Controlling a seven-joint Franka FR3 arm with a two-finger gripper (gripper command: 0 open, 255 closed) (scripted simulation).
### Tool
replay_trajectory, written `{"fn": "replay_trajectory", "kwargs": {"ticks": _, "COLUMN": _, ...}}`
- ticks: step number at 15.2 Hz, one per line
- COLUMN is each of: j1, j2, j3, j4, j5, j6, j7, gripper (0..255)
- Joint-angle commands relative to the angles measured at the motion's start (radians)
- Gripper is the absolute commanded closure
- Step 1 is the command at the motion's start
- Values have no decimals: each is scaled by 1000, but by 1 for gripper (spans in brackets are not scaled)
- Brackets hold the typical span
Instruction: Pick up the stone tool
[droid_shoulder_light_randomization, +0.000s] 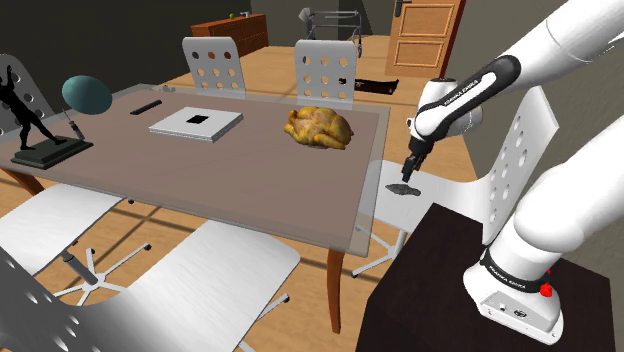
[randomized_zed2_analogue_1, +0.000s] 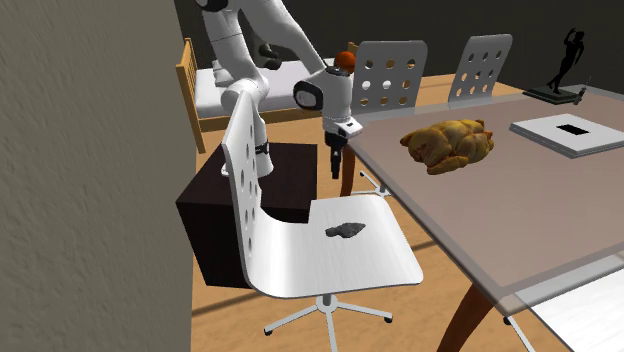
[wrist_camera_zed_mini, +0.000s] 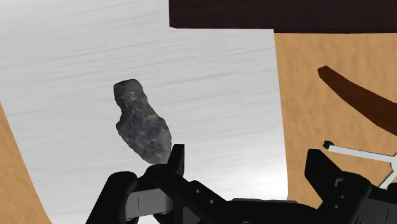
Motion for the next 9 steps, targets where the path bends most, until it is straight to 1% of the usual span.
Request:
{"fn": "replay_trajectory", "kwargs": {"ticks": 1, "j1": 7, "j2": 99, "j3": -44, "j4": 28, "j5": 42, "j6": 74, "j7": -76, "gripper": 0}}
{"fn": "replay_trajectory", "kwargs": {"ticks": 3, "j1": 21, "j2": 194, "j3": -75, "j4": 58, "j5": 119, "j6": 136, "j7": -162, "gripper": 0}}
{"fn": "replay_trajectory", "kwargs": {"ticks": 5, "j1": 24, "j2": 293, "j3": -87, "j4": 95, "j5": 230, "j6": 188, "j7": -270, "gripper": 0}}
{"fn": "replay_trajectory", "kwargs": {"ticks": 7, "j1": 0, "j2": 391, "j3": -67, "j4": 140, "j5": 358, "j6": 227, "j7": -390, "gripper": 0}}
{"fn": "replay_trajectory", "kwargs": {"ticks": 9, "j1": -52, "j2": 483, "j3": -22, "j4": 193, "j5": 470, "j6": 257, "j7": -499, "gripper": 0}}
